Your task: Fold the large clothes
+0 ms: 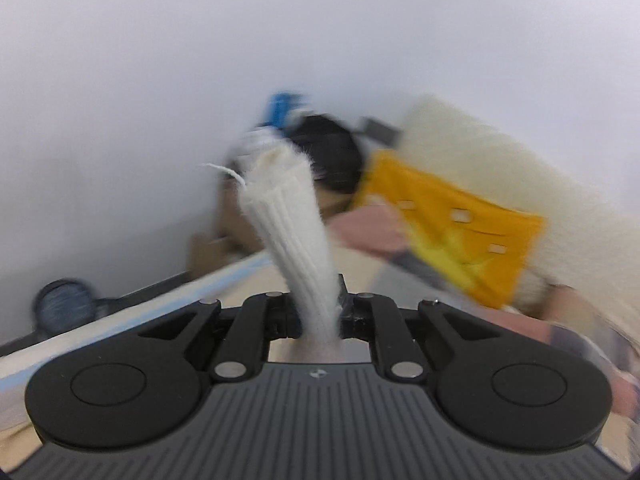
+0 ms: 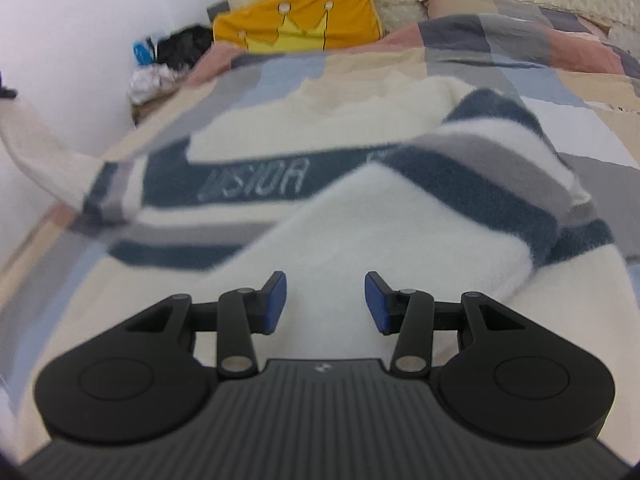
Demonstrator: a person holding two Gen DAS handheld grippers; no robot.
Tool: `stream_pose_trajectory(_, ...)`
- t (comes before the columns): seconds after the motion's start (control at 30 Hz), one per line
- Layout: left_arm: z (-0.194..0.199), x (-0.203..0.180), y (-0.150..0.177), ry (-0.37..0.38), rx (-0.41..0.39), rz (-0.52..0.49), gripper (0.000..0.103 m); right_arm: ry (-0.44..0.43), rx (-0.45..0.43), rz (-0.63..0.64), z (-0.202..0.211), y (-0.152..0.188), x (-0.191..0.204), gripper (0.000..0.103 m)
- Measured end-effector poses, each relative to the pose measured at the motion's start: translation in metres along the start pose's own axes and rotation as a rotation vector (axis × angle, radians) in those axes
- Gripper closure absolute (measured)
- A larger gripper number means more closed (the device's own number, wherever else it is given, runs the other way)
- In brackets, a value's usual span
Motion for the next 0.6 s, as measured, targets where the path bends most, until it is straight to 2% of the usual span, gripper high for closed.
stream_pose_trajectory(0.17,0.038,-0.122,-0.005,0.199,-0.025,-0.051,0.090,0.010,-0.036,-0.042,0.013,-0.008,-0.011,0.056)
stream_pose_trajectory(0.3,0.065,-0.217,0.018,0.331,0.004,-0.128,0.090,0.024,-0.063,-0.139,0.026,-0.017,-0.034,0.056)
stream_pose_trajectory(0.43,0.093,-0.300,0.067,0.479,0.042,-0.197,0.090,0.029,-0.101,-0.222,0.043,-0.023,-0.057,0.055)
stream_pose_trajectory(0.6,0.112,-0.374,0.154,0.559,0.135,-0.290,0.089,0.043,-0.119,-0.274,0.057,-0.018,-0.077,0.055)
Point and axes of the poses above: each gripper's, at about its wrist camera, not at the fingertips, and z roughly against the way its jaws point, x to its left, y to its underside, the point moved 9 cm from there along -z, roughly the way its jaws point, and after that the axes turned 1 degree about -z, right-handed, at the moved point
